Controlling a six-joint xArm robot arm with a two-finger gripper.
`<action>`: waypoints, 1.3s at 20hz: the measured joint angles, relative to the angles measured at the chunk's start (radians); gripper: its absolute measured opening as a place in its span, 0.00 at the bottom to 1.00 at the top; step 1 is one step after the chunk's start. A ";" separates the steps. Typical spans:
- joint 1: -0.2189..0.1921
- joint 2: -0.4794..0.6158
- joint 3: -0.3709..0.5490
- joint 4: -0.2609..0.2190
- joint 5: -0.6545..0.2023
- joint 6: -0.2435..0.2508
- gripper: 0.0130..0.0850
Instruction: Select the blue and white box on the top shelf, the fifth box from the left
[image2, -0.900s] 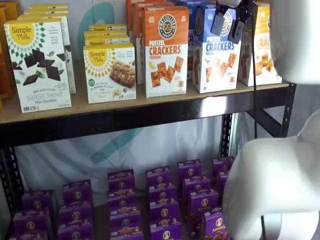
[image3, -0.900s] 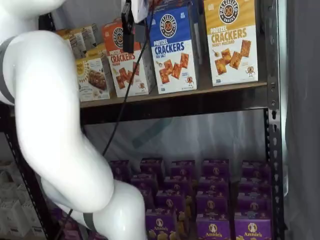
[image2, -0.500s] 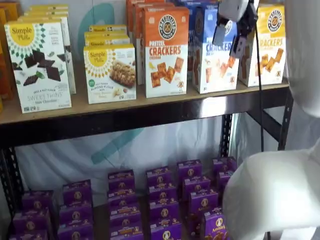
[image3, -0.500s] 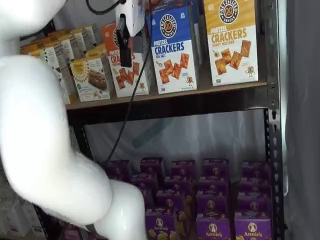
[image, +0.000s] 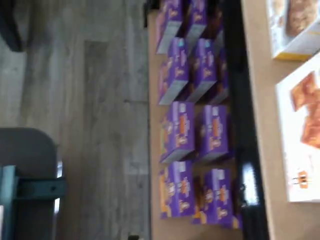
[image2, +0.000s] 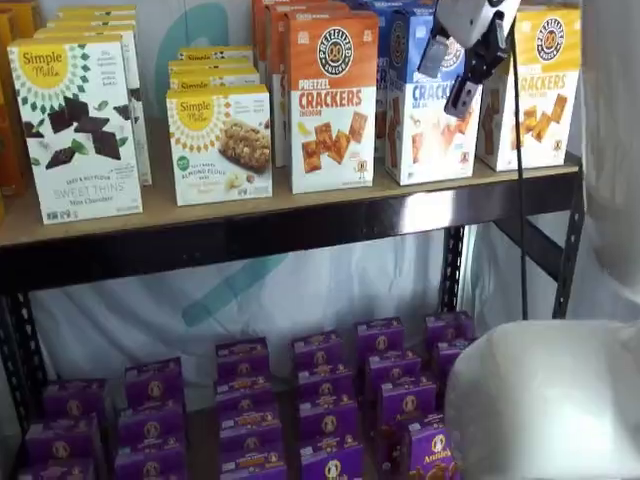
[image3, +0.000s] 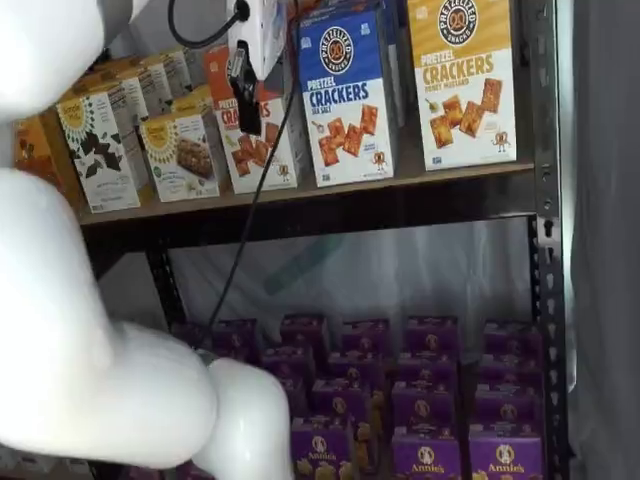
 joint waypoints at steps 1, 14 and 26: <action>-0.012 -0.003 0.004 0.015 -0.016 -0.006 1.00; -0.128 0.063 -0.079 0.199 -0.129 -0.040 1.00; -0.128 0.186 -0.210 0.200 -0.160 -0.040 1.00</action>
